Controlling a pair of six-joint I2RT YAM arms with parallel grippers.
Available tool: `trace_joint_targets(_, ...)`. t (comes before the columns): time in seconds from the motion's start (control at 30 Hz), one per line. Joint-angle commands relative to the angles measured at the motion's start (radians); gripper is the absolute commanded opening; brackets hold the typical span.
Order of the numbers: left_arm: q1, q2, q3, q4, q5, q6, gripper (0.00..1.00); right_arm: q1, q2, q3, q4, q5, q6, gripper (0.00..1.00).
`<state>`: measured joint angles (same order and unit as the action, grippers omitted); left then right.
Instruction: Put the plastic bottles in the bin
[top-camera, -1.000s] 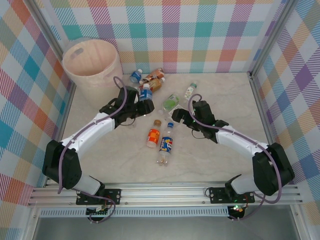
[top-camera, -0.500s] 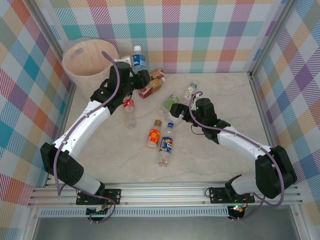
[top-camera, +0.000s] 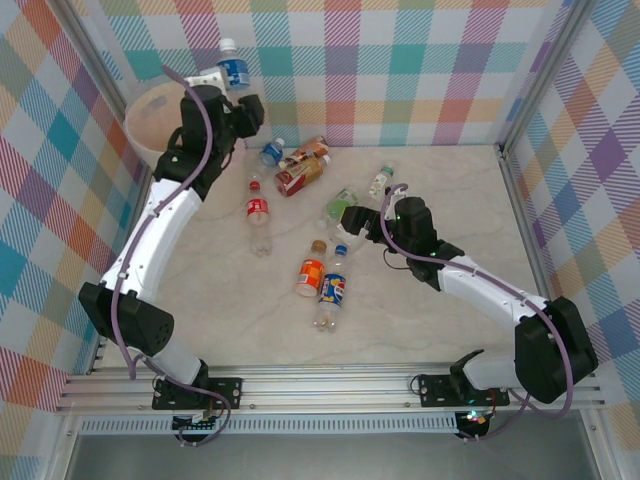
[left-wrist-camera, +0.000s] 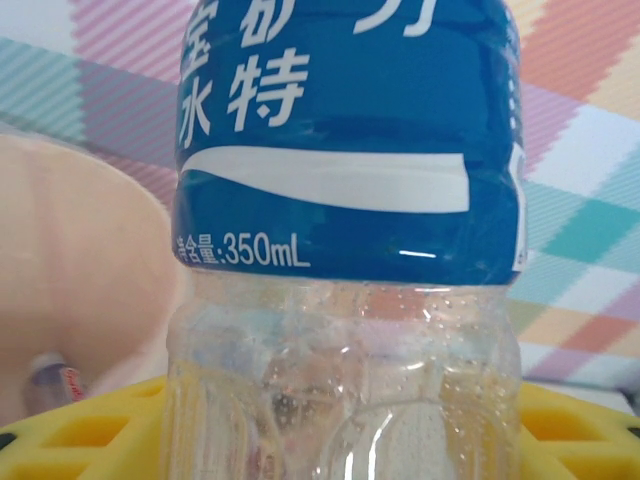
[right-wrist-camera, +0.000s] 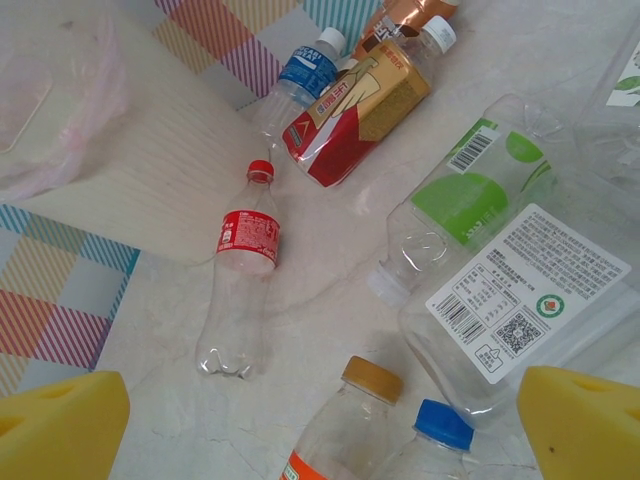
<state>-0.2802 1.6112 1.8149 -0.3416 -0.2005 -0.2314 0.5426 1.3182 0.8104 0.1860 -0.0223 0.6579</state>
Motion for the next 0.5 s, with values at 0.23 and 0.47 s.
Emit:
trace_joint_targets(0.23, 0.166, 0.046, 0.053, -0.103, -0.067, 0.02, 0.51, -0.002, -0.019, -0.005, 0.015, 0.018, -0.024, 1.0)
trace_joint_targets(0.47, 0.25, 0.112, 0.101, -0.214, -0.101, -0.051, 0.56, -0.001, -0.019, -0.004, 0.004, 0.016, -0.022, 1.0)
